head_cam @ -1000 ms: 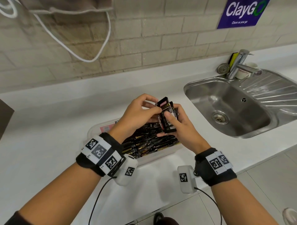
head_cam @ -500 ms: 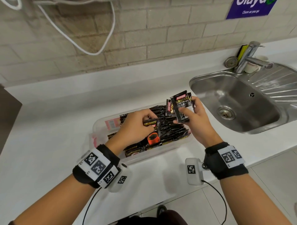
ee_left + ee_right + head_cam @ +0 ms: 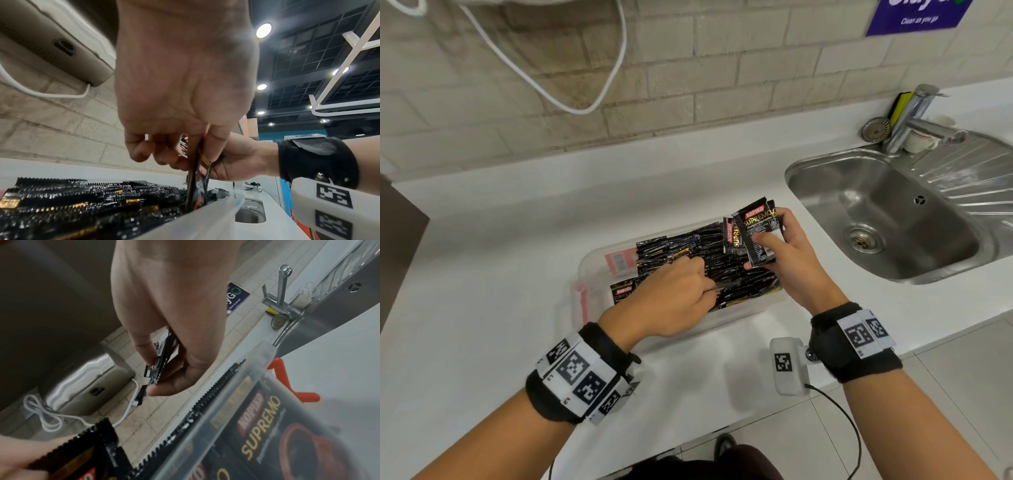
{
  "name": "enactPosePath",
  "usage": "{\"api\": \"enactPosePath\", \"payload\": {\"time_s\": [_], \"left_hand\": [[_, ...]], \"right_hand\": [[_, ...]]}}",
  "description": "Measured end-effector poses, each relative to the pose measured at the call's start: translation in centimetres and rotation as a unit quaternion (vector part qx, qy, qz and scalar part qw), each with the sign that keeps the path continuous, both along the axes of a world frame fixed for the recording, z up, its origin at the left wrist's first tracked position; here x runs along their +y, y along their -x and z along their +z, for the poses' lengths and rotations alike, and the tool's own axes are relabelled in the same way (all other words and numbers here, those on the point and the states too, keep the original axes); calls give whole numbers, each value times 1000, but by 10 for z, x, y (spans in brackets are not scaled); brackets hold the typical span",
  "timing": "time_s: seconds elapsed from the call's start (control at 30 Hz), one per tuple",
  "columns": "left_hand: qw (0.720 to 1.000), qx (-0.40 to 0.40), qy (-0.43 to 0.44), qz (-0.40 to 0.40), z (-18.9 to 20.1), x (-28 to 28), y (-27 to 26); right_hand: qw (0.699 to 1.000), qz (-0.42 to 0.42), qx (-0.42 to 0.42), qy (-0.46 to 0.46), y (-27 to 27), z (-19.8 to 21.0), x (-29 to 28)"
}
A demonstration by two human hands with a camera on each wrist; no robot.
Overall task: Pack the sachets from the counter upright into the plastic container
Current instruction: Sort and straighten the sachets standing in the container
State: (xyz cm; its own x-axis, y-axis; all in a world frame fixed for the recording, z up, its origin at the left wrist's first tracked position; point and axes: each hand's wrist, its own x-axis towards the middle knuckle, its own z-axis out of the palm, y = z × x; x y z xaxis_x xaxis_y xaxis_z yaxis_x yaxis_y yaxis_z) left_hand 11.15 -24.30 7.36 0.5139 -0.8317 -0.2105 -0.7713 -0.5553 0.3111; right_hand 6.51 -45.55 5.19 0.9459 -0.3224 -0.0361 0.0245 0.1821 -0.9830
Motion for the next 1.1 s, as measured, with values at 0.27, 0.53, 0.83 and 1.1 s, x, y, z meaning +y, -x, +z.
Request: {"api": "enactPosePath", "payload": {"time_s": [0.27, 0.53, 0.83, 1.1], "left_hand": [[999, 9, 42, 9, 5, 1, 1], [999, -11, 30, 23, -4, 0, -2], [1000, -8, 7, 3, -7, 2, -9], [998, 20, 52, 12, 0, 10, -12]], "right_hand": [[1000, 7, -1, 1, -2, -2, -1], [1000, 9, 6, 10, -2, -3, 2], [1000, 10, 6, -2, -1, -2, 2], [999, 1, 36, -27, 2, -4, 13]]}}
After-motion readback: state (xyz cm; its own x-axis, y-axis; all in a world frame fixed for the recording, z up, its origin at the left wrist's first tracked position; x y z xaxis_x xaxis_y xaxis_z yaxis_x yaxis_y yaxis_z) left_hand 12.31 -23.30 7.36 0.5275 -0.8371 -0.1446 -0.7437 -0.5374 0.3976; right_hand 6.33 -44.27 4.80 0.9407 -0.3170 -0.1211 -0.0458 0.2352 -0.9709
